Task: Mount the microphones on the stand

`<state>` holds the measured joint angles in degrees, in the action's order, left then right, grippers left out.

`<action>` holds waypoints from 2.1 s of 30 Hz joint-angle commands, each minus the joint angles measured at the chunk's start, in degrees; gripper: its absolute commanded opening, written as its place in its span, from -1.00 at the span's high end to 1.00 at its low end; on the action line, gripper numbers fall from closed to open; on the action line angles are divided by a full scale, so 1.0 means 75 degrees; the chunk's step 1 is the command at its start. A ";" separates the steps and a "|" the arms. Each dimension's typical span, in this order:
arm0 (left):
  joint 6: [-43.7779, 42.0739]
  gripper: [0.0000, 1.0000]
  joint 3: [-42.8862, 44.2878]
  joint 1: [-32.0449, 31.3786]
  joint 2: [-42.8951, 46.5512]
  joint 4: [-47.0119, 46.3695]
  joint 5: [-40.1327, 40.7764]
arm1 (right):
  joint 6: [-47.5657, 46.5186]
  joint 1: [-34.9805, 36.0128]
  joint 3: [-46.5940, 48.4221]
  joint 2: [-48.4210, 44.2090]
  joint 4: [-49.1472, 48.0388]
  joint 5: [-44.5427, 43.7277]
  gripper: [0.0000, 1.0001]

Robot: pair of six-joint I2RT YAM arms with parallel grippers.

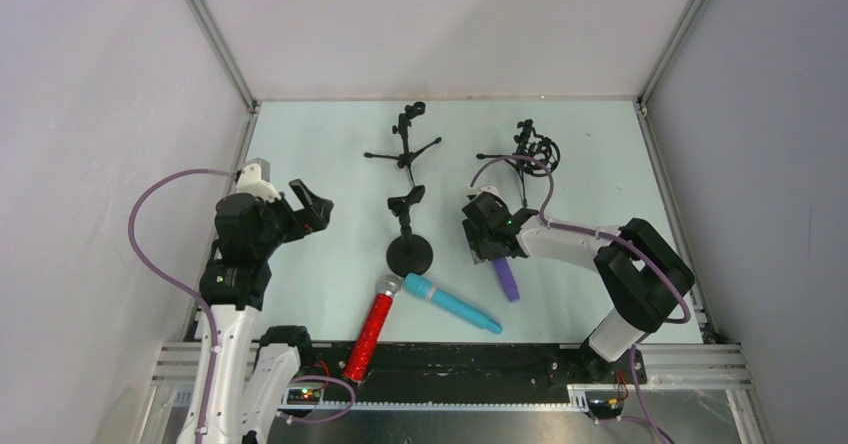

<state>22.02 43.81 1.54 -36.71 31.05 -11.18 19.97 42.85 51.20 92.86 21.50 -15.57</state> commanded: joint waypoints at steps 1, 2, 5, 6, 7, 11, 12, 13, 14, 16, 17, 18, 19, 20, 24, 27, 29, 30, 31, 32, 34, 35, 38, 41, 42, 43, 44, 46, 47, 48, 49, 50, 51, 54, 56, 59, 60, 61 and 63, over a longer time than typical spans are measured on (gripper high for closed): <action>0.0076 -0.97 -0.0006 0.0077 0.0043 -0.0111 -0.0117 | -0.0259 0.0044 0.0467 0.0193 0.0043 -0.0324 -0.27; 0.0076 -0.97 -0.0012 0.0077 0.0043 -0.0115 -0.0122 | -0.0295 0.0027 0.0566 0.0254 0.0061 -0.0325 -0.28; 0.0076 -0.97 -0.0009 0.0076 0.0057 -0.0112 -0.0121 | -0.0480 -0.0013 0.0830 0.0437 0.0134 -0.0276 -0.29; 0.0076 -0.97 -0.0007 0.0076 0.0056 -0.0110 -0.0130 | -0.0523 -0.0046 0.0953 0.0479 0.0151 -0.0248 -0.29; 0.0076 -0.97 -0.0006 0.0079 0.0055 -0.0115 -0.0127 | -0.0532 -0.0061 0.1001 0.0560 0.0165 -0.0157 -0.30; 0.0075 -0.97 -0.0006 0.0082 0.0073 -0.0109 -0.0107 | -0.0591 -0.0165 0.1189 0.0813 0.0169 0.0232 -0.29; 0.0075 -0.97 -0.0009 0.0077 0.0076 -0.0114 -0.0098 | -0.0603 -0.0184 0.1195 0.0864 0.0163 0.0312 -0.28; 0.0076 -0.97 -0.0001 0.0077 0.0063 -0.0116 -0.0101 | -0.0619 -0.0188 0.1196 0.0914 0.0150 0.0356 -0.28; 0.0076 -0.97 -0.0002 0.0076 0.0057 -0.0110 -0.0111 | -0.0637 -0.0185 0.1198 0.0940 0.0142 0.0422 -0.28; 0.0076 -0.97 0.0002 0.0092 0.0055 -0.0116 -0.0114 | -0.0647 -0.0184 0.1209 0.1063 0.0144 0.0523 -0.27; 0.0076 -0.97 0.0004 0.0090 0.0055 -0.0112 -0.0109 | -0.0655 -0.0180 0.1229 0.1091 0.0160 0.0544 -0.26; 0.0076 -0.97 0.0006 0.0094 0.0055 -0.0115 -0.0107 | -0.0657 -0.0181 0.1238 0.1132 0.0161 0.0592 -0.21; 0.0076 -0.97 -0.0006 0.0097 0.0055 -0.0112 -0.0113 | -0.0664 -0.0173 0.1245 0.1155 0.0159 0.0625 -0.15; 0.0076 -0.97 0.0000 0.0093 0.0055 -0.0109 -0.0114 | -0.0661 -0.0178 0.1246 0.1183 0.0164 0.0671 -0.03; 0.0076 -0.97 -0.0003 0.0096 0.0049 -0.0112 -0.0106 | -0.0666 -0.0178 0.1283 0.1233 0.0194 0.0800 0.31; 0.0076 -0.97 0.0004 0.0099 0.0054 -0.0109 -0.0120 | -0.0662 -0.0166 0.1371 0.1204 0.0252 0.0753 0.53; 0.0076 -0.97 0.0006 0.0099 0.0049 -0.0114 -0.0116 | -0.0684 -0.0151 0.1484 0.1170 0.0358 0.0691 0.63; 0.0073 -0.97 0.0006 0.0105 0.0046 -0.0111 -0.0115 | -0.0697 -0.0148 0.1562 0.1150 0.0424 0.0669 0.67; 0.0068 -0.97 0.0006 0.0115 0.0050 -0.0118 -0.0115 | -0.0707 -0.0142 0.1598 0.1092 0.0449 0.0623 0.75; 0.0065 -0.97 0.0006 0.0119 0.0052 -0.0113 -0.0106 | -0.0732 -0.0113 0.1663 0.1052 0.0497 0.0582 0.78; 0.0073 -0.97 0.0006 0.0115 0.0063 -0.0109 -0.0101 | -0.0758 -0.0080 0.1768 0.0901 0.0559 0.0391 0.99; 0.0074 -0.97 0.0000 0.0121 0.0071 -0.0117 -0.0102 | -0.0767 -0.0048 0.1829 0.0771 0.0597 0.0332 1.00; 0.0074 -0.97 0.0006 0.0134 0.0058 -0.0110 -0.0108 | -0.0818 0.0015 0.1861 0.0327 0.0568 -0.0015 1.00; 0.0076 -0.97 0.0000 0.0128 0.0055 -0.0117 -0.0129 | -0.0924 0.0100 0.1858 -0.0102 0.0482 -0.0286 1.00; 0.0076 -0.97 0.0010 0.0130 0.0055 -0.0113 -0.0133 | -0.0938 0.0111 0.1858 -0.0344 0.0438 -0.0386 1.00; 0.0076 -0.97 0.0008 0.0126 0.0055 -0.0111 -0.0137 | -0.0948 0.0120 0.1857 -0.0480 0.0415 -0.0432 1.00; 0.0070 -0.97 0.0004 0.0129 0.0055 -0.0115 -0.0138 | -0.0938 0.0115 0.1863 -0.0743 0.0368 -0.0508 1.00; 0.0069 -0.97 0.0000 0.0132 0.0063 -0.0112 -0.0134 | -0.0955 0.0122 0.1865 -0.1171 0.0257 -0.0598 1.00; 0.0074 -0.97 -0.0003 0.0127 0.0065 -0.0122 -0.0137 | -0.0990 0.0125 0.1868 -0.1303 0.0213 -0.0617 1.00; 0.0075 -0.97 0.0004 0.0121 0.0060 -0.0118 -0.0144 | -0.1024 0.0147 0.1863 -0.1593 0.0121 -0.0629 1.00; 0.0070 -0.97 0.0005 0.0122 0.0063 -0.0125 -0.0148 | -0.1087 0.0158 0.1860 -0.1731 0.0063 -0.0633 1.00; 0.0073 -0.97 0.0000 0.0122 0.0066 -0.0113 -0.0143 | -0.1124 0.0169 0.1852 -0.2028 -0.0057 -0.0614 1.00; 0.0075 -0.97 -0.0003 0.0128 0.0066 -0.0110 -0.0145 | -0.1200 0.0181 0.1837 -0.2166 -0.0131 -0.0562 1.00; 0.0076 -0.97 0.0002 0.0127 0.0072 -0.0110 -0.0157 | -0.1349 0.0232 0.1712 -0.2957 -0.0589 -0.0405 1.00; 0.0076 -0.97 0.0003 0.0132 0.0085 -0.0120 -0.0158 | -0.1408 0.0237 0.1559 -0.3479 -0.0923 -0.0301 1.00; 0.0074 -0.97 -0.0002 0.0127 0.0096 -0.0110 -0.0170 | -0.1455 0.0233 0.1234 -0.4402 -0.1495 -0.0179 1.00; 0.0075 -0.97 0.0004 0.0131 0.0099 -0.0115 -0.0178 | -0.1479 0.0232 0.1016 -0.4595 -0.1835 -0.0159 1.00; 0.0075 -0.97 0.0006 0.0130 0.0101 -0.0119 -0.0182 | -0.1490 0.0230 0.0903 -0.4977 -0.2181 -0.0097 1.00; 0.0076 -0.97 0.0006 0.0124 0.0101 -0.0121 -0.0196 | -0.1503 0.0211 0.0460 -0.5511 -0.2616 -0.0063 1.00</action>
<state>22.02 43.81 1.89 -36.69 31.05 -11.22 9.98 44.36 58.72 57.89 12.43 -16.88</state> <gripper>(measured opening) 0.984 0.431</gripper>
